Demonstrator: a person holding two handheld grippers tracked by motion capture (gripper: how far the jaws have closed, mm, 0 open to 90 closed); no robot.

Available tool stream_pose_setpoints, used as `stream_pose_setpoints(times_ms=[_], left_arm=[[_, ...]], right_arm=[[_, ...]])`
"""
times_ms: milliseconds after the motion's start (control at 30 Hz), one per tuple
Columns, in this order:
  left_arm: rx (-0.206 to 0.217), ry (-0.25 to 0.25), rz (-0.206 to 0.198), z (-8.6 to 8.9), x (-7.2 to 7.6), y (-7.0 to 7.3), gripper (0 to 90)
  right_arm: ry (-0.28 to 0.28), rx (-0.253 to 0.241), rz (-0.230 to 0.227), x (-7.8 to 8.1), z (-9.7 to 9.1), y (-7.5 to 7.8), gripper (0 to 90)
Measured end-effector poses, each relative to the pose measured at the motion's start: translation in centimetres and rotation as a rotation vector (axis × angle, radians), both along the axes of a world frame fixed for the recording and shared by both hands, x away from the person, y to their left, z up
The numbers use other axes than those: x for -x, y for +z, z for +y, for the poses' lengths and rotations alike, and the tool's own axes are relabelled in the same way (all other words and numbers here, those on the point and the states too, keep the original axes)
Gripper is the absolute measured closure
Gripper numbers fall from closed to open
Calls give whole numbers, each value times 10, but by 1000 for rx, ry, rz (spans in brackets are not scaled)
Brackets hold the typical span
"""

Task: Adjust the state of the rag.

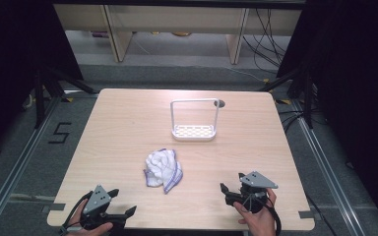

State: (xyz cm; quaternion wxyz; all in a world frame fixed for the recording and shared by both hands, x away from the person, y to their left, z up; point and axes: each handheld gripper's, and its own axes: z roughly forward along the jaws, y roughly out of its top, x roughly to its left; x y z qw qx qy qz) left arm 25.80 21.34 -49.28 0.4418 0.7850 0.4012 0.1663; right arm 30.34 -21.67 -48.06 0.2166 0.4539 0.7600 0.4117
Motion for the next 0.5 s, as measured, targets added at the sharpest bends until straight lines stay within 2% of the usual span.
stream_pose_setpoints(times_ms=[167,233,267,300,333,367,433,500], left_arm=[[2,1,0,0,0,0,162],[6,1,0,0,0,0,162],[2,2,1,0,0,0,162],[2,2,1,0,0,0,162],[3,1,1,0,0,0,162],[3,1,1,0,0,0,163],[3,2,1,0,0,0,163],[4,3,1,0,0,0,164]], right_arm=[[7,3,-8,-2,2,2,211],[19,9,-10,-2,4,3,241],[42,-6,-11,-4,7,3,277],[42,-6,-11,-4,7,3,277],[71,-10,-6,-4,11,5,310],[71,-10,-6,-4,11,5,310],[108,-3,-13,-6,18,8,369],[121,-6,-17,-8,25,10,391]])
